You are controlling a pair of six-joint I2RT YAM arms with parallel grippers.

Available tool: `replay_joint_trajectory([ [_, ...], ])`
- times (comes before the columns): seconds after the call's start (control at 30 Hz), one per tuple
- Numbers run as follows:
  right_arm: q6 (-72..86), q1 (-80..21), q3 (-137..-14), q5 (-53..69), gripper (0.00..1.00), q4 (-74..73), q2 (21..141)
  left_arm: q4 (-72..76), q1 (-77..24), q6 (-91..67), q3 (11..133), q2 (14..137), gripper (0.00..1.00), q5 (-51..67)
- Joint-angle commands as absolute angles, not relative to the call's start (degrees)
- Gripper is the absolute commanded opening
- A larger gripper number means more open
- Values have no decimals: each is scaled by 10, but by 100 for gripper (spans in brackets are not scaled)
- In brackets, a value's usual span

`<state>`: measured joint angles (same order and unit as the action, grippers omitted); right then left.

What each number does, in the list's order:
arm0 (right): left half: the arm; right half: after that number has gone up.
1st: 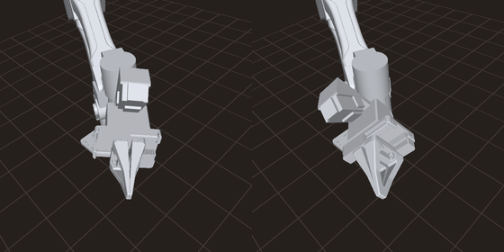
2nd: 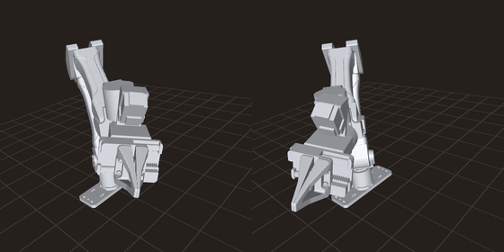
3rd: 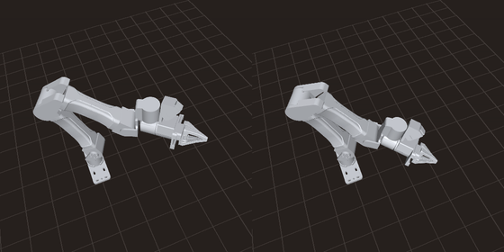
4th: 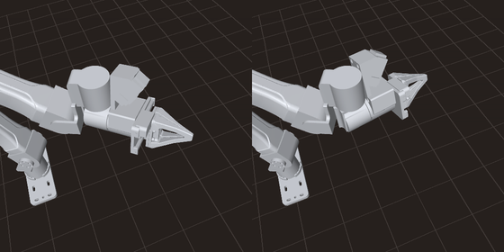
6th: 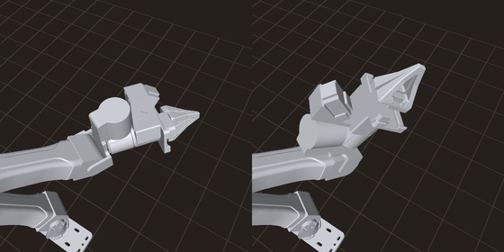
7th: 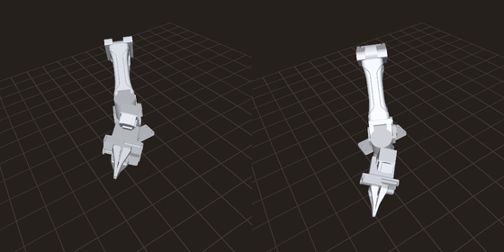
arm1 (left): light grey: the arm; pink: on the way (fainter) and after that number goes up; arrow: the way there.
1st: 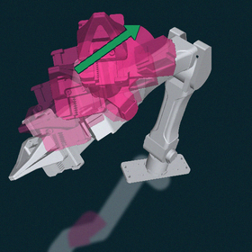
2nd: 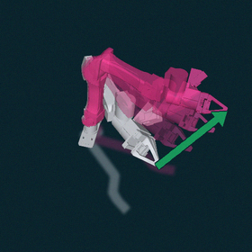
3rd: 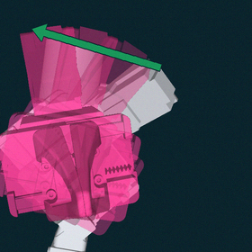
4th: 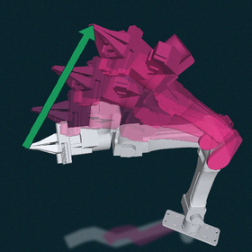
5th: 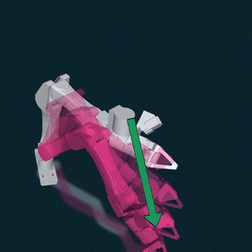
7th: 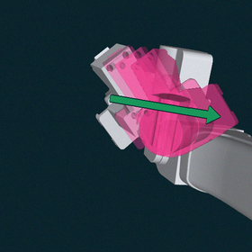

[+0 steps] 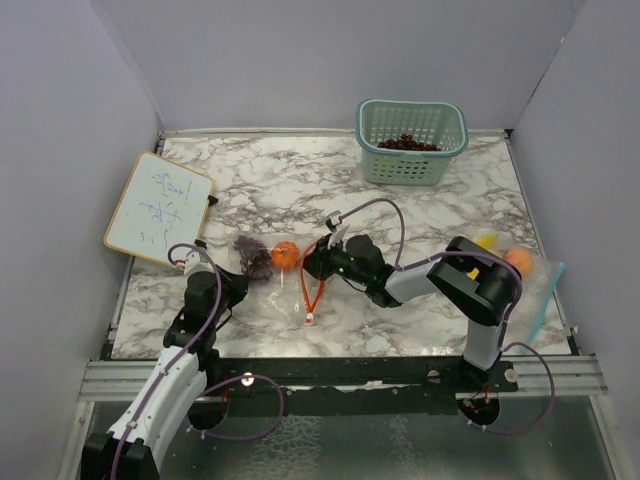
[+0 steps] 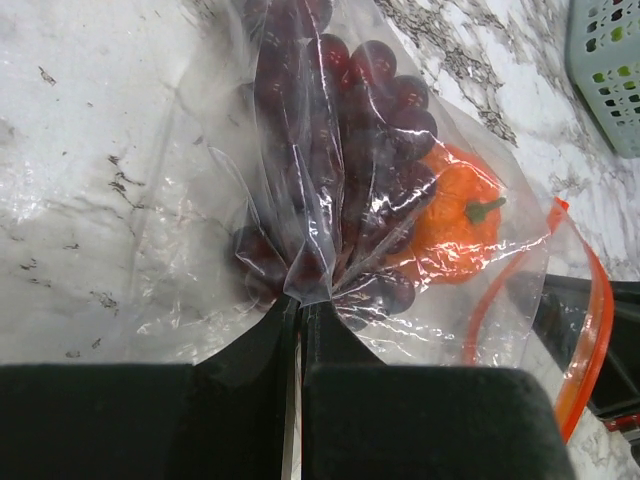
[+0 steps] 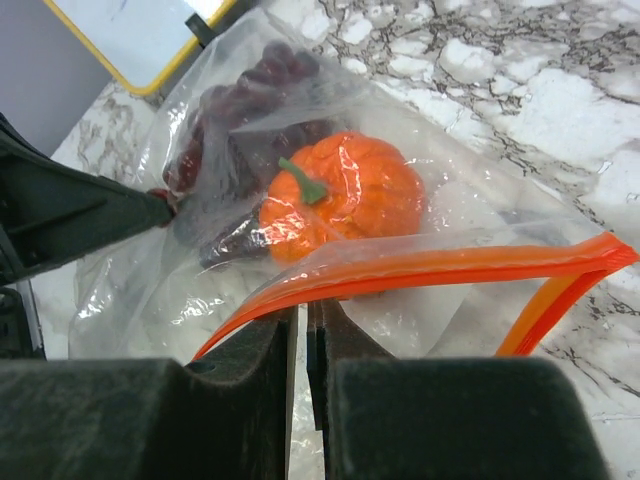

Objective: Open the zip-top bag and remove the fake food
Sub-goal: Pick up the fake vegetable from the zipper food storage bag.

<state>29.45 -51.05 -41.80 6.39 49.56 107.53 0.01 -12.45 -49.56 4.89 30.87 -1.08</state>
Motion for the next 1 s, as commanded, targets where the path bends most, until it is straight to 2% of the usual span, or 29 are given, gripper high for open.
replay_joint_trajectory([
  [0.0, 302, -509, -400, 38, 10, 553, 1050, -43, -126, -478, 35, 297, 0, -10],
  [0.13, 320, -508, -393, 45, 12, 579, 1074, -29, -125, -464, 46, 319, 0, -7],
  [0.23, 335, -508, -404, 60, 17, 598, 1104, -15, -126, -457, 58, 359, 0, 0],
  [0.3, 342, -508, -416, 75, 26, 615, 1125, -7, -126, -454, 62, 385, 0, 5],
  [0.47, 345, -508, -424, 67, 63, 638, 1146, 4, -126, -457, 58, 385, 0, 7],
  [0.57, 338, -508, -431, 42, 75, 615, 1150, 1, -126, -456, 55, 376, 0, 2],
  [0.73, 328, -508, -456, 33, 83, 588, 1164, 3, -125, -455, 53, 378, 0, 4],
  [0.97, 318, -508, -512, 14, 83, 542, 1192, 0, -126, -454, 54, 376, 0, 9],
])
